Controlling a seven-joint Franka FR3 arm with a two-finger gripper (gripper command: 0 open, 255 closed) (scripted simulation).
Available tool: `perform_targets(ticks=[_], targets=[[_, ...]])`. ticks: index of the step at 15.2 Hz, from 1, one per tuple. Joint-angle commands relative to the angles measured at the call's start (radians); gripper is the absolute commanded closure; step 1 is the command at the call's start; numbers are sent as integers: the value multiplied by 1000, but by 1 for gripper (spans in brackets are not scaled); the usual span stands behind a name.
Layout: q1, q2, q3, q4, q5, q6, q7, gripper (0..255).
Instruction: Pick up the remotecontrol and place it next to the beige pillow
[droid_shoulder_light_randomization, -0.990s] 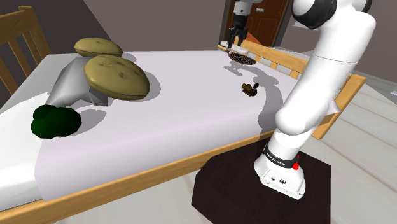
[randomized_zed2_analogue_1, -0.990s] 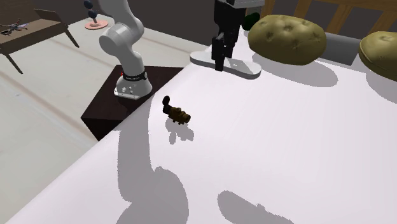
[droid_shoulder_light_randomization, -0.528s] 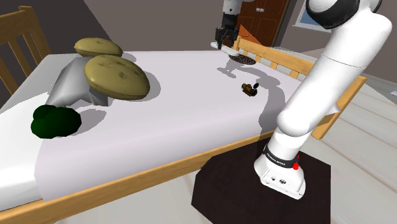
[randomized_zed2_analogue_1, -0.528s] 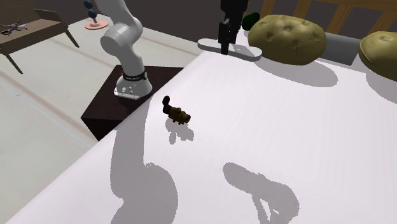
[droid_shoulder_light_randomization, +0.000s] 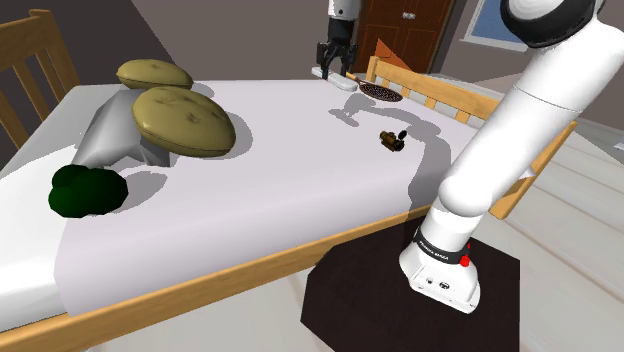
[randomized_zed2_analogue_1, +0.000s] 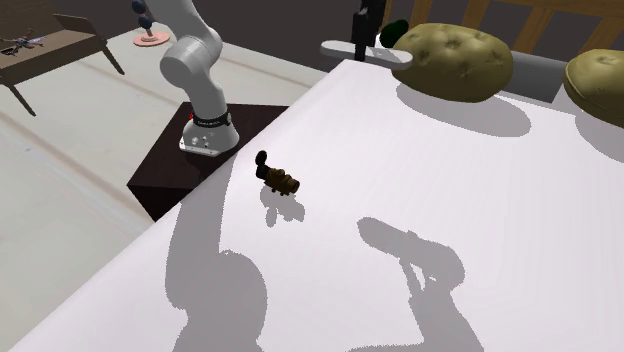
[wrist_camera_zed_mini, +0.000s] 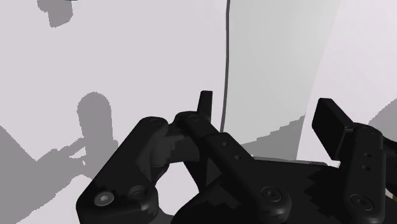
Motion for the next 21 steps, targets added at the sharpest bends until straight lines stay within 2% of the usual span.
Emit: perform_targets(ticks=[1, 11, 21], targets=[[21, -10, 30, -12, 3, 1, 52, 255], [124, 24, 170, 26, 25, -9, 290, 255], [231, 159, 296, 184, 23, -37, 524, 255]])
